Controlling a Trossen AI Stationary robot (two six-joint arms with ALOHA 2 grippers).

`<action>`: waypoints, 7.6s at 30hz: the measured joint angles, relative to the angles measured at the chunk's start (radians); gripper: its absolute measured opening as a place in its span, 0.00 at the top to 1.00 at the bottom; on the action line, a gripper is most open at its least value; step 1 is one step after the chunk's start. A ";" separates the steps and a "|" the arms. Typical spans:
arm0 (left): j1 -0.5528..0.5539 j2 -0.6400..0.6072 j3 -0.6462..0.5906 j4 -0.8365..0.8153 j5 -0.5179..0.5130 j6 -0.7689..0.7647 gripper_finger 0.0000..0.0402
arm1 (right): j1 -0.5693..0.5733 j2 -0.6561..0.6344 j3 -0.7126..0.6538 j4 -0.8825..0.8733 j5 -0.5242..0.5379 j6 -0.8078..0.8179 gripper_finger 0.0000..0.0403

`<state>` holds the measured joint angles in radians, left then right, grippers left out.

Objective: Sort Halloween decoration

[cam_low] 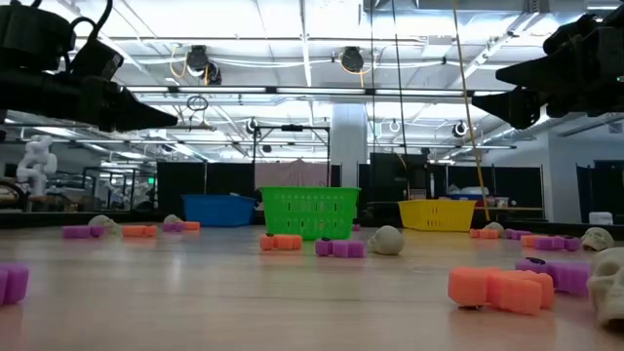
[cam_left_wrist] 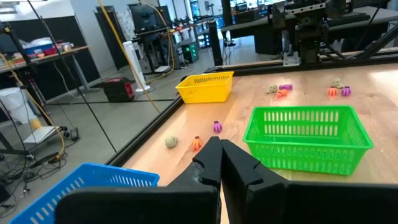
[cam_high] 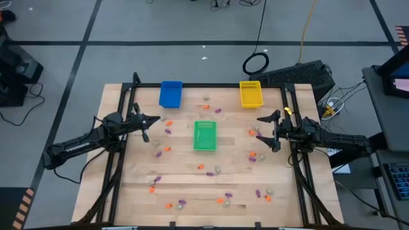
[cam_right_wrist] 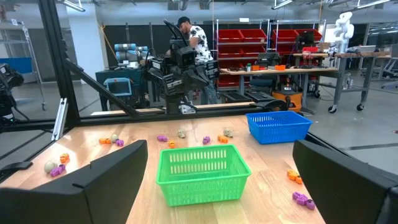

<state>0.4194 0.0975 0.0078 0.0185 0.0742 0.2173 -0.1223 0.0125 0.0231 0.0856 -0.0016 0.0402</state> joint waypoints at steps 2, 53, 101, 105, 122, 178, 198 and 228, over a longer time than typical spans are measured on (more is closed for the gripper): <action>0.000 0.000 0.000 0.000 0.000 0.000 0.99 | 0.000 0.000 0.000 0.000 0.000 0.000 0.03; 0.000 0.000 0.000 0.000 0.000 0.000 0.99 | 0.000 0.000 0.000 0.061 -0.001 0.035 0.03; 0.000 0.000 0.000 0.000 0.000 0.000 0.99 | -0.003 0.466 0.176 -0.148 0.289 0.300 0.91; 0.000 0.000 0.000 0.000 0.000 0.000 0.99 | -0.003 0.589 0.306 -0.326 0.281 0.374 0.91; 0.000 0.000 0.000 0.000 0.000 0.000 0.99 | -0.023 1.108 0.662 -0.702 0.119 0.468 0.62; 0.000 0.000 0.000 0.000 0.000 0.000 0.99 | -0.534 1.623 1.296 -0.938 0.084 0.037 0.97; 0.000 0.000 0.000 0.000 0.000 0.000 0.99 | -0.799 1.922 1.398 -0.946 0.024 -0.053 0.89; 0.000 0.000 0.000 0.013 0.000 -0.002 0.99 | -0.553 1.473 1.092 -0.385 -0.137 -0.183 1.00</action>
<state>0.4192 0.0977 0.0078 0.0319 0.0744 0.2155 -0.6749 1.4854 1.1155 -0.2996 -0.1388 -0.1432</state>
